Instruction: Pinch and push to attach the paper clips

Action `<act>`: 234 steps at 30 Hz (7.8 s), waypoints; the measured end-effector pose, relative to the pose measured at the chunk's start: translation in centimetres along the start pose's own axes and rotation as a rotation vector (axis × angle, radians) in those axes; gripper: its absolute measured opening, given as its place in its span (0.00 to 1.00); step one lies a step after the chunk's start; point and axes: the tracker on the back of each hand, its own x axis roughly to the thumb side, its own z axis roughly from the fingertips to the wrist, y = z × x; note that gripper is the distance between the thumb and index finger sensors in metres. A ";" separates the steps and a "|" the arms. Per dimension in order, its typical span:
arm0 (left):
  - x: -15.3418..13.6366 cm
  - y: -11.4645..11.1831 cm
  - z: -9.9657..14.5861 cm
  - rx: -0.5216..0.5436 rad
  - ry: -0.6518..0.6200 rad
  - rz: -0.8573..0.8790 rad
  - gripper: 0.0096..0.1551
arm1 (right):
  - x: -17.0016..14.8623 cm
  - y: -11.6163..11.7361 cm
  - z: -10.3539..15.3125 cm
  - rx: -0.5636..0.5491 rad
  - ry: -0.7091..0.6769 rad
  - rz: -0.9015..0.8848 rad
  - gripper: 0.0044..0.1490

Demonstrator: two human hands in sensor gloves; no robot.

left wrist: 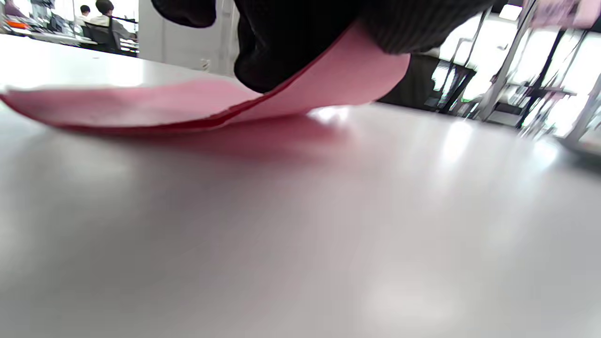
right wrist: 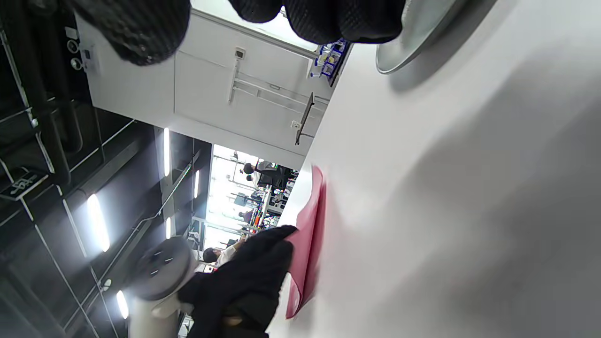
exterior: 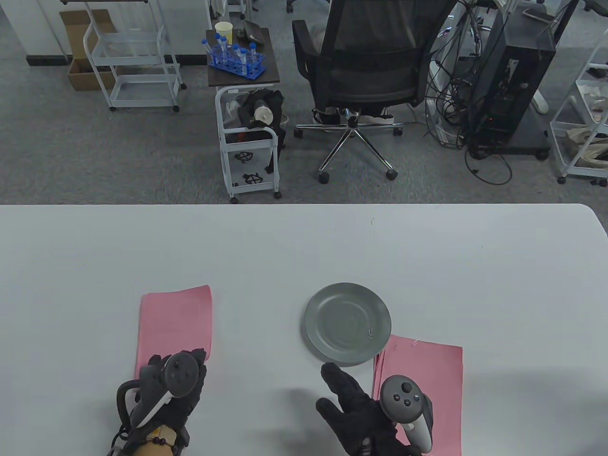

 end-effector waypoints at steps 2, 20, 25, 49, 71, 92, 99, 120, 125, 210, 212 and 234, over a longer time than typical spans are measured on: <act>1.0 1.7 1.1 0.071 -0.114 0.226 0.23 | -0.3 -0.3 -0.2 0.000 0.020 -0.030 0.48; 3.8 -1.4 1.8 -0.466 -0.253 0.605 0.24 | 0.0 -4.6 0.1 -0.058 -0.186 -0.411 0.26; 2.8 0.0 1.9 -0.243 -0.322 0.613 0.51 | 4.0 -3.8 1.5 -0.121 -0.380 0.158 0.25; 5.1 -2.3 2.3 -0.341 -0.306 0.431 0.26 | 0.6 0.3 -1.3 0.000 -0.037 0.323 0.27; 5.6 -1.2 2.8 -0.269 -0.331 0.361 0.25 | 0.1 -0.2 -1.5 -0.048 0.007 0.324 0.27; 0.8 2.0 2.4 -0.042 -0.286 0.821 0.24 | 0.2 -7.2 -9.7 -0.065 0.549 1.180 0.36; 1.0 1.6 2.1 -0.082 -0.280 0.779 0.24 | -2.1 -6.9 -10.9 -0.037 0.573 1.182 0.34; 1.6 1.4 2.1 -0.127 -0.281 0.719 0.24 | -1.1 -2.5 -11.3 0.182 0.444 1.042 0.44; 1.7 1.4 2.0 -0.130 -0.282 0.716 0.24 | -0.6 -2.0 -11.2 0.070 0.412 1.184 0.52; 3.1 1.3 2.8 -0.157 -0.322 0.796 0.23 | 10.0 2.8 -1.9 -0.344 -0.208 0.595 0.64; 2.8 1.2 2.7 -0.175 -0.335 0.849 0.23 | 7.7 2.3 -2.5 -0.143 -0.076 0.314 0.60; 2.6 -0.7 2.2 -0.299 -0.302 0.895 0.34 | -2.8 -17.1 7.4 -0.537 0.604 0.312 0.37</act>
